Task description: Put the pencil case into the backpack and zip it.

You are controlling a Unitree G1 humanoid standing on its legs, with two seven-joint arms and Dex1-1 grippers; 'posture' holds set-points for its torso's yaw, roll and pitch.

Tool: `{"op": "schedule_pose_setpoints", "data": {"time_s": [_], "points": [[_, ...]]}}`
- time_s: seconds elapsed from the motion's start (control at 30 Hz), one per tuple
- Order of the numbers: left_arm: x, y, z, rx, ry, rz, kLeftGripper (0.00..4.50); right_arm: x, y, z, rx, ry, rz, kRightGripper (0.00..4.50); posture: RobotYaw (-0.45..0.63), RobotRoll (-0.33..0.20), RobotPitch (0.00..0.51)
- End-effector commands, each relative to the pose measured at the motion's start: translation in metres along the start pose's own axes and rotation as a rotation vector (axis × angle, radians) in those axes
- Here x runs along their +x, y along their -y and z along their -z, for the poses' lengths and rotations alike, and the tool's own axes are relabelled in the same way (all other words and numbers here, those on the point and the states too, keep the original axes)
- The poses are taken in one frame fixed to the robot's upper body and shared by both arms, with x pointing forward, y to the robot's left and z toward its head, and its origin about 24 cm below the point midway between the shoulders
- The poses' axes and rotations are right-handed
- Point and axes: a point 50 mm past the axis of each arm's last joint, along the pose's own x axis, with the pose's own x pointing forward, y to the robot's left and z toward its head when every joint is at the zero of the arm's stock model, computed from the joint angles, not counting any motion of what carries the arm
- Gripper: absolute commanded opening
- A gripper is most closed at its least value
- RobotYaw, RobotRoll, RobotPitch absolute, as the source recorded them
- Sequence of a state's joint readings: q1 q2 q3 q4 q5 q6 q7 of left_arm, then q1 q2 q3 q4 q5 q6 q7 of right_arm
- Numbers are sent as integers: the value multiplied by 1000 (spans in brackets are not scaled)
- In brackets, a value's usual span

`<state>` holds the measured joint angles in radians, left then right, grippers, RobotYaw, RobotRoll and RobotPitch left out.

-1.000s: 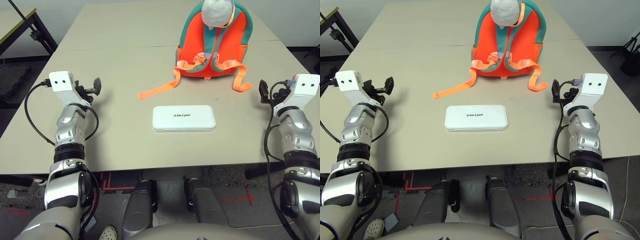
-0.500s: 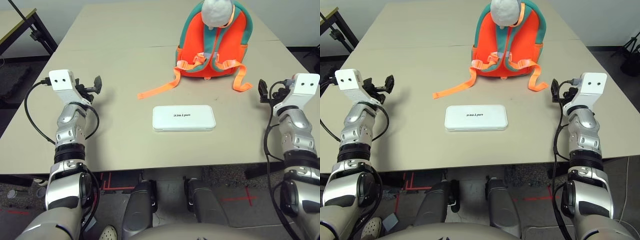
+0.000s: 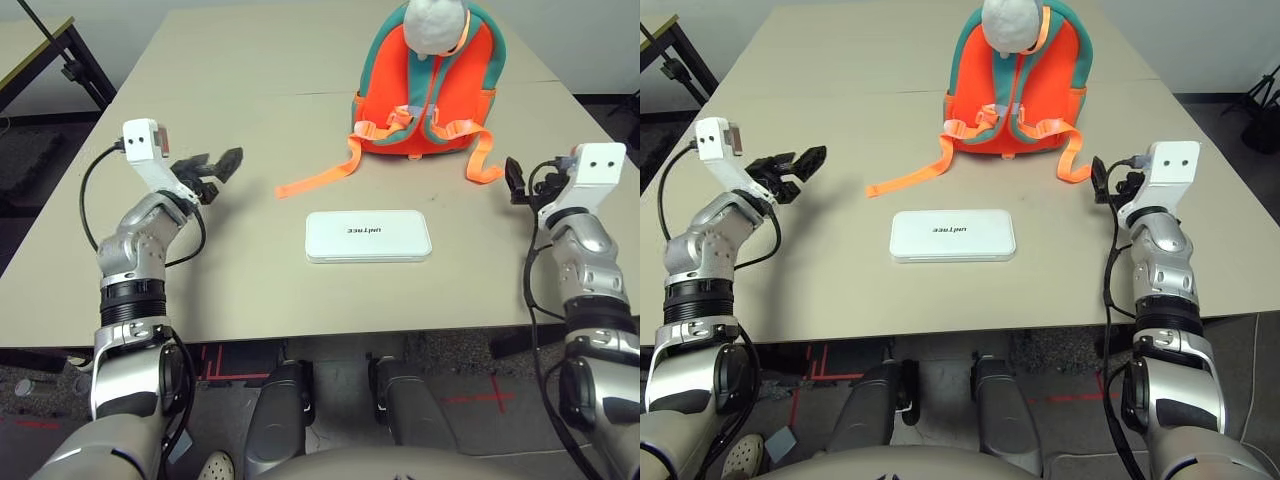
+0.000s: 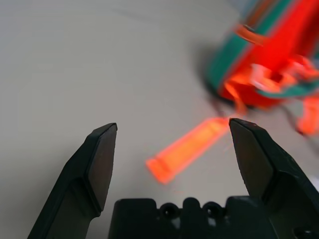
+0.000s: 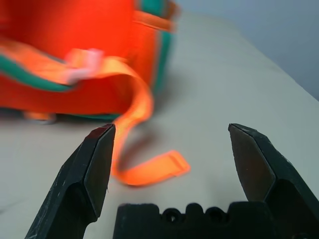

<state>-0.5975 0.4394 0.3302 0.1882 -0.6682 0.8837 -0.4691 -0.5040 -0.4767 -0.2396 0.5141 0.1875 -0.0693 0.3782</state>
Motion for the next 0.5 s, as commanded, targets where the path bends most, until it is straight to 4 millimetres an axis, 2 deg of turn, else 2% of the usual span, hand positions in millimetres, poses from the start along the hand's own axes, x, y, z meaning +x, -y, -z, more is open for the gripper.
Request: {"op": "schedule_pose_setpoints", "data": {"time_s": [0.03,0.27,0.5], "points": [[-3,13,8,-54,-126,83,4500,-4,-13,-3,-68,-24,-139,4481,-23,0,139],[-7,19,18,-169,-288,134,4500,-7,-27,-10,-145,-36,-292,4481,-34,0,138],[-8,22,33,-276,-394,153,4500,-11,-32,-10,-229,-72,-392,4481,-41,0,133]]}}
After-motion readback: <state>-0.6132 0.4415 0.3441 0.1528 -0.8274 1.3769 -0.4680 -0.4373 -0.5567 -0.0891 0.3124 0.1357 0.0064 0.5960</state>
